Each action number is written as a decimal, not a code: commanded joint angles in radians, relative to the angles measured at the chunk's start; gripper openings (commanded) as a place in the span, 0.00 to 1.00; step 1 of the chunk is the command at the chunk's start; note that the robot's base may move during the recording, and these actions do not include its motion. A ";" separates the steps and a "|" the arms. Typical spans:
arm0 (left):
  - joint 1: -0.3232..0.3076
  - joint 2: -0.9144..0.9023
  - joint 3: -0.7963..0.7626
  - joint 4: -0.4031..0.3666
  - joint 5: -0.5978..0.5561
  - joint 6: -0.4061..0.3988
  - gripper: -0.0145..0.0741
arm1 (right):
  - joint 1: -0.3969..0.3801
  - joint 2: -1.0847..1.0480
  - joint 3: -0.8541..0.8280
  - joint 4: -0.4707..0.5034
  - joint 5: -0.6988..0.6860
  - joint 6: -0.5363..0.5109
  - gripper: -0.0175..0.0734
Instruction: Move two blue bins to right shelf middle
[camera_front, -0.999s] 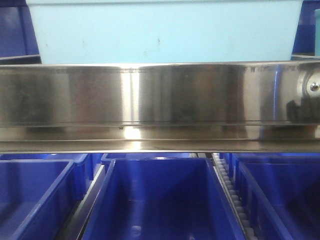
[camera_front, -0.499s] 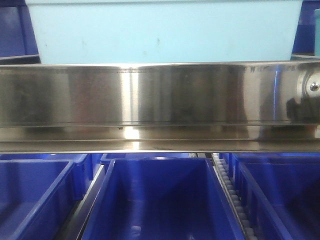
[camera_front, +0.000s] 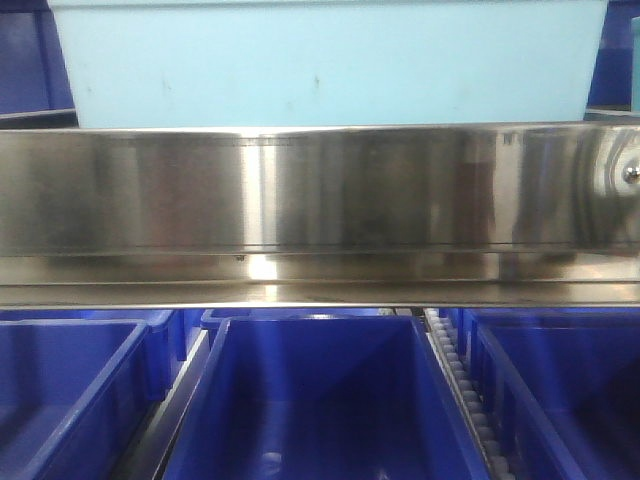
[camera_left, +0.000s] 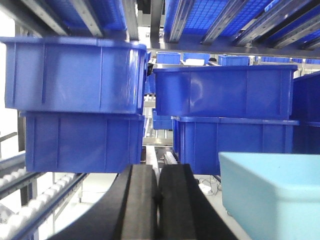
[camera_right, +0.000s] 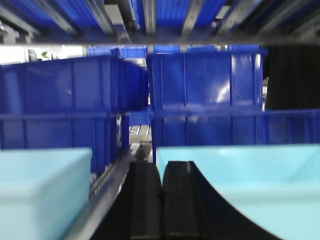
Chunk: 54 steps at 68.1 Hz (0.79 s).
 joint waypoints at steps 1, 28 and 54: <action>-0.004 0.058 -0.110 0.010 0.123 -0.001 0.29 | 0.000 0.044 -0.113 0.001 0.124 -0.001 0.18; -0.024 0.441 -0.440 -0.017 0.245 -0.001 0.85 | 0.000 0.326 -0.330 0.001 0.156 -0.001 0.82; -0.285 0.843 -0.771 -0.024 0.577 -0.001 0.85 | 0.176 0.734 -0.675 0.001 0.446 -0.001 0.82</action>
